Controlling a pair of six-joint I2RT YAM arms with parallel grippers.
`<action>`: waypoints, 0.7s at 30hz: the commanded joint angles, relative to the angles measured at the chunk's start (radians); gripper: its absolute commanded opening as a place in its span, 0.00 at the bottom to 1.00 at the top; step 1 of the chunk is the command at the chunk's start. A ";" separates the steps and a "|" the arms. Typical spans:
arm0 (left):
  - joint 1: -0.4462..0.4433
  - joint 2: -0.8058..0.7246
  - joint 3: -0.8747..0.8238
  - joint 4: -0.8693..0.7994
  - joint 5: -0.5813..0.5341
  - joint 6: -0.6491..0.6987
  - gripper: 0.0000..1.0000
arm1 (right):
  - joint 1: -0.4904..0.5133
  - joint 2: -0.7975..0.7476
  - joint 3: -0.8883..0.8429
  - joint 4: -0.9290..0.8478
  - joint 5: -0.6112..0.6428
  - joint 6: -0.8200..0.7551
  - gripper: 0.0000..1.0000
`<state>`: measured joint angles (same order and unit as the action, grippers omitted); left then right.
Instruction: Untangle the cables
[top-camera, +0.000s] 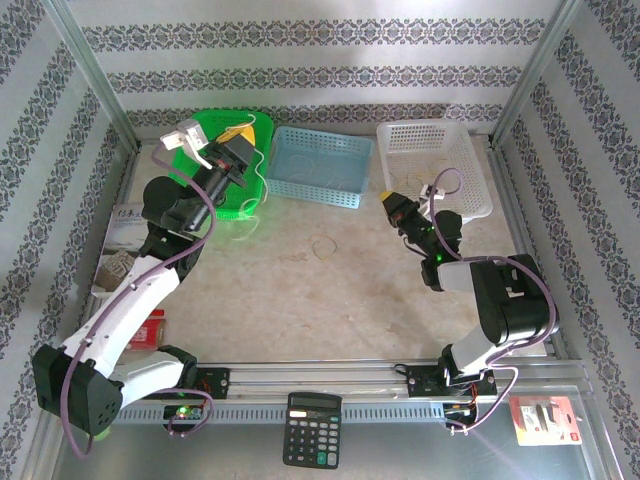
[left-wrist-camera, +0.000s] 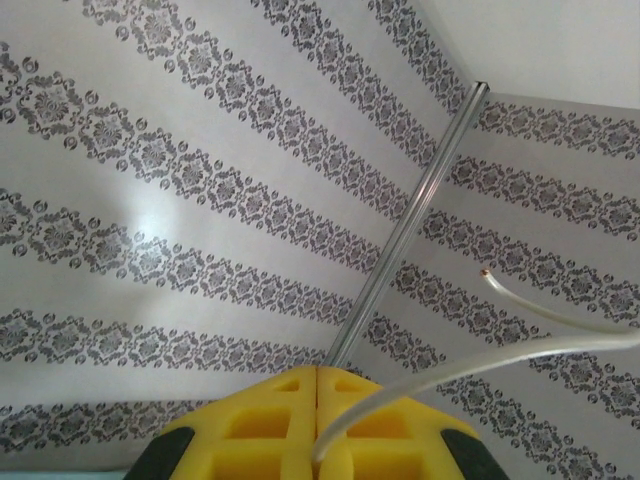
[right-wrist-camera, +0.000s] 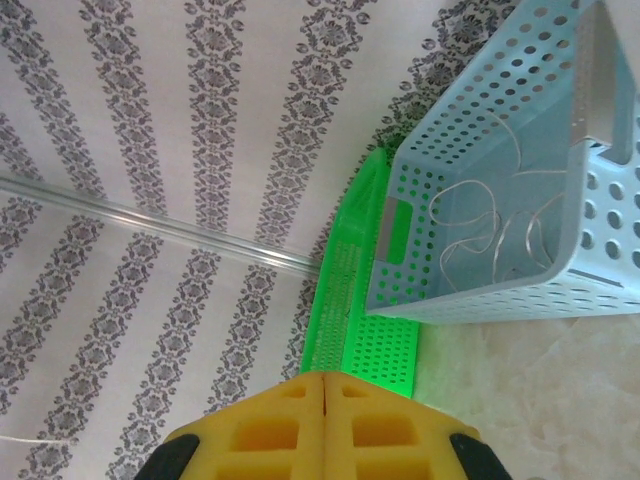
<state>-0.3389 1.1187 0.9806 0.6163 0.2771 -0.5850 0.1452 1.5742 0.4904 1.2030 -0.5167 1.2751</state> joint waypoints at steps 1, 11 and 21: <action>0.012 0.004 0.018 0.001 0.046 -0.023 0.00 | 0.029 -0.037 0.051 -0.033 -0.063 -0.062 0.00; 0.012 0.101 0.105 0.000 0.177 -0.092 0.00 | 0.218 -0.227 0.241 -0.504 -0.136 -0.424 0.49; 0.006 0.183 0.187 -0.010 0.299 -0.206 0.00 | 0.365 -0.271 0.482 -0.856 -0.034 -0.851 0.62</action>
<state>-0.3382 1.3018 1.1255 0.6052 0.5121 -0.7353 0.4911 1.2861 0.9253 0.4427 -0.5644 0.5869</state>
